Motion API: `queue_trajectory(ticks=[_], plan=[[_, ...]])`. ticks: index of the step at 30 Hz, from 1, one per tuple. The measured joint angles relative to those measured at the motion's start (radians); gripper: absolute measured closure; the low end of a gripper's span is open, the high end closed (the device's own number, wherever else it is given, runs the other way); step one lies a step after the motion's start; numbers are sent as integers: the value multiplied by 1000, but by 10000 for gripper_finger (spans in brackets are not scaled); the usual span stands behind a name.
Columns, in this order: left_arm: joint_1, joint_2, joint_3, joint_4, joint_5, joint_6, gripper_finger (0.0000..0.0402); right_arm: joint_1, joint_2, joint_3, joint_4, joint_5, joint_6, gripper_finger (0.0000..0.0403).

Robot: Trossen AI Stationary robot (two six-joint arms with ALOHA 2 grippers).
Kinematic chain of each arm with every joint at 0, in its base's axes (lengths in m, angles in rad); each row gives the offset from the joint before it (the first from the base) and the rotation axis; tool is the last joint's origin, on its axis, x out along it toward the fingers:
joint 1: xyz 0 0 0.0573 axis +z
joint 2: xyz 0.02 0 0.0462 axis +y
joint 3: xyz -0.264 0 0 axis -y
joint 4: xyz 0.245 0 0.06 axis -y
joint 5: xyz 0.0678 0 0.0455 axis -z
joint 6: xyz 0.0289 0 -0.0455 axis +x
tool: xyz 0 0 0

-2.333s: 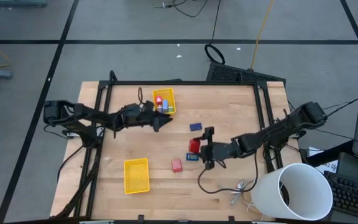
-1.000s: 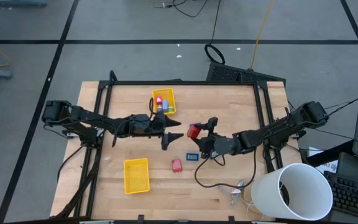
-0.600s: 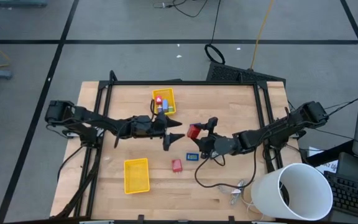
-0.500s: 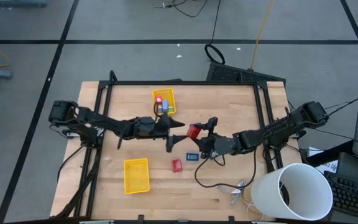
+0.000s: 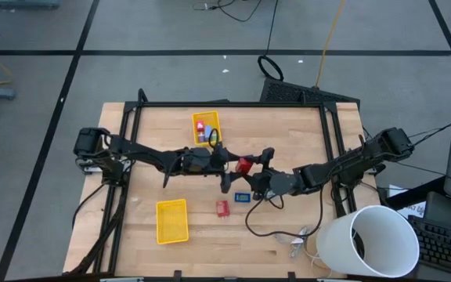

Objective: Pick & Place Office items
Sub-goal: Put right red charger adapter into the top yellow bin

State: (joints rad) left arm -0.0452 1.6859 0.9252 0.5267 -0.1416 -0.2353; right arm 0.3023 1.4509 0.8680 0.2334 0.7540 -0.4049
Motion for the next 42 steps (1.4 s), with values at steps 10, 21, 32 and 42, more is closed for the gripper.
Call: queue_trajectory(ticks=[10,21,32,42], plan=[[12,-2,3,50,0,25,105,0,0,0,1,-3,19,122],[12,-1,3,45,11,19,106,0,0,0,1,-3,19,122],[13,-1,3,44,11,19,192,0,0,0,1,-3,18,122],[13,-2,3,53,14,22,282,0,0,0,1,4,11,122]])
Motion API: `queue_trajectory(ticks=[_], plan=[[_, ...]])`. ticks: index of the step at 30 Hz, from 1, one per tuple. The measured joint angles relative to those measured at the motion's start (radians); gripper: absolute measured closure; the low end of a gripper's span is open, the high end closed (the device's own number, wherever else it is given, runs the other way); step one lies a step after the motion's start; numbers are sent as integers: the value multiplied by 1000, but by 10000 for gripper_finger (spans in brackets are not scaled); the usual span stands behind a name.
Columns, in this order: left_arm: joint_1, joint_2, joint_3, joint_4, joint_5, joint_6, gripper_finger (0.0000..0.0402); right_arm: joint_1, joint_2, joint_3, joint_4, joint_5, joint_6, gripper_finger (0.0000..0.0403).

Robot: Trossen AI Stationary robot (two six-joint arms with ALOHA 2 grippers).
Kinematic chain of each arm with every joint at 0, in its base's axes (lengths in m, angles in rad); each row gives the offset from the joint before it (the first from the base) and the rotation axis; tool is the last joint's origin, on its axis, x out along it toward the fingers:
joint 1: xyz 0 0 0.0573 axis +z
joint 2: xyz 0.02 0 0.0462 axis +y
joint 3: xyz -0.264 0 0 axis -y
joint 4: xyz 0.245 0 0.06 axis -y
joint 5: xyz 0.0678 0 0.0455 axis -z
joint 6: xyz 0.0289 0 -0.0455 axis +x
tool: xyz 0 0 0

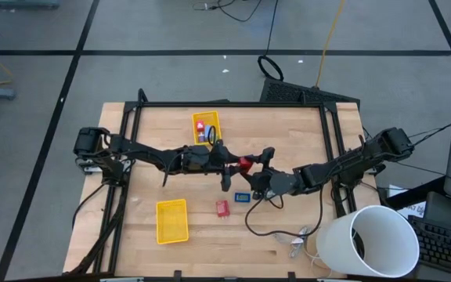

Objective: Pick & Place Office items
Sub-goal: Put right red charger adapter into the top yellow bin

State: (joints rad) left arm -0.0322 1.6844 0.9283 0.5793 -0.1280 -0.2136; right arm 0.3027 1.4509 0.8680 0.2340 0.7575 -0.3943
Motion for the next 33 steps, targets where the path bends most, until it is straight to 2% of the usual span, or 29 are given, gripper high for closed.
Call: queue_trajectory(ticks=[6,11,16,21,27,33], plan=[[0,0,0,7,-22,21,280,0,0,0,0,2,1,122],[9,-11,0,-12,-38,48,282,1,0,0,4,3,72,109],[32,-51,-15,-55,-79,46,282,34,-41,0,-43,94,95,93],[54,-90,-86,-26,-87,17,282,69,-133,-1,-111,104,192,94],[126,-153,-236,118,-64,-34,282,109,-222,-1,-230,102,283,107],[201,-183,-342,247,-13,-98,282,117,-259,-64,-201,100,299,114]])
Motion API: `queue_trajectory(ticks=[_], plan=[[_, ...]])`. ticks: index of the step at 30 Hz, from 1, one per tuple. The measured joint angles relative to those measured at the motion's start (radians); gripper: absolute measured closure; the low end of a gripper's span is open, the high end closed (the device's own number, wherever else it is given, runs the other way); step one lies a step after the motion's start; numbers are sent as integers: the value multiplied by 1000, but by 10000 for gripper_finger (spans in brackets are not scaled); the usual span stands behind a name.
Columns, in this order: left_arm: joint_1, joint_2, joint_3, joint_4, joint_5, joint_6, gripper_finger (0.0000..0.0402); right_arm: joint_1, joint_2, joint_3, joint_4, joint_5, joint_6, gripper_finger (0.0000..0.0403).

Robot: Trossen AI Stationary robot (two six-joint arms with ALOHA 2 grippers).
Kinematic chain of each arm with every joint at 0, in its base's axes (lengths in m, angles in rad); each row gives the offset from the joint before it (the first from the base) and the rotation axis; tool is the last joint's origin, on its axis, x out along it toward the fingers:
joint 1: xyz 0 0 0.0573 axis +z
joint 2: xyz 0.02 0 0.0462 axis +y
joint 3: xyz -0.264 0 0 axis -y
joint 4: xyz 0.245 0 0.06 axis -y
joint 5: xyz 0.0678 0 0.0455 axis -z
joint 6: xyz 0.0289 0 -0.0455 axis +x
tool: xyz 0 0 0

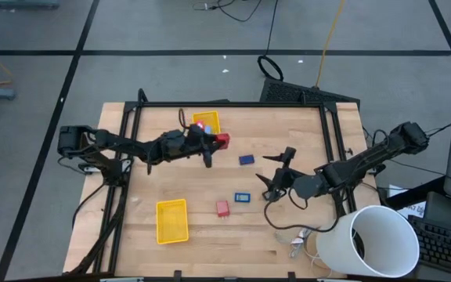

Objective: Pick & Place Office items
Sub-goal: Put right red charger adapter into the top yellow bin

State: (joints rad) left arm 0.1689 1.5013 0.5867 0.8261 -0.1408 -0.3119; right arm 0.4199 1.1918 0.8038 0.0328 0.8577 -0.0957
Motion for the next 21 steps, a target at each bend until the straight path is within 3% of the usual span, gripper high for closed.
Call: queue_trajectory(ticks=[5,13,21], plan=[[52,0,-45,58,48,-37,282,-3,-38,-38,9,-19,31,115],[116,0,-75,55,45,-83,282,-51,-107,-123,129,-260,58,117],[148,1,-78,51,25,-117,282,-115,-124,-194,184,-295,83,117]])
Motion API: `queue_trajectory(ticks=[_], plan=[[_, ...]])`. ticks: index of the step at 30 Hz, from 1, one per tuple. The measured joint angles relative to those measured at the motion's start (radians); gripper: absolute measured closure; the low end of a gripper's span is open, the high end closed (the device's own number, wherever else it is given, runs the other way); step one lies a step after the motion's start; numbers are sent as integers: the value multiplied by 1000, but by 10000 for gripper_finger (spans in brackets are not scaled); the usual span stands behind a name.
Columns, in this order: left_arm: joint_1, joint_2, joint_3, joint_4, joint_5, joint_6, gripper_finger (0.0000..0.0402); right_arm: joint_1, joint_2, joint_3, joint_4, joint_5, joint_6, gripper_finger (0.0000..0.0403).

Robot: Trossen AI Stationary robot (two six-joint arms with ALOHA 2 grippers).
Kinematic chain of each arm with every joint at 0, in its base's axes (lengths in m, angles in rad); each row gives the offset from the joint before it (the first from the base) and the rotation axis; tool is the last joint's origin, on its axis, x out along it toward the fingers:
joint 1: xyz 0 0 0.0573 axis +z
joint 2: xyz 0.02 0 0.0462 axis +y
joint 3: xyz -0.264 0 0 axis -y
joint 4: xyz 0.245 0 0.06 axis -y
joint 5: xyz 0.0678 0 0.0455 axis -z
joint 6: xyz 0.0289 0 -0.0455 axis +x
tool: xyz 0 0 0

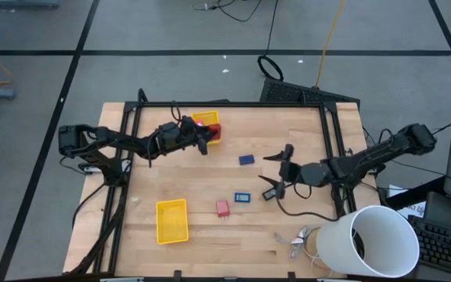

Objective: Pick & Place Office items
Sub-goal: Put right red charger adapter into the top yellow bin

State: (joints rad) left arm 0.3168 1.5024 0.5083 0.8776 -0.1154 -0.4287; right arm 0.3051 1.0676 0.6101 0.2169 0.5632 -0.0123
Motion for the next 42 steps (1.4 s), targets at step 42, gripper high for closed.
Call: queue_trajectory(ticks=[42], plan=[[120,173,9,-61,-92,-233,263,-116,0,-17,4,-200,-2,122]])
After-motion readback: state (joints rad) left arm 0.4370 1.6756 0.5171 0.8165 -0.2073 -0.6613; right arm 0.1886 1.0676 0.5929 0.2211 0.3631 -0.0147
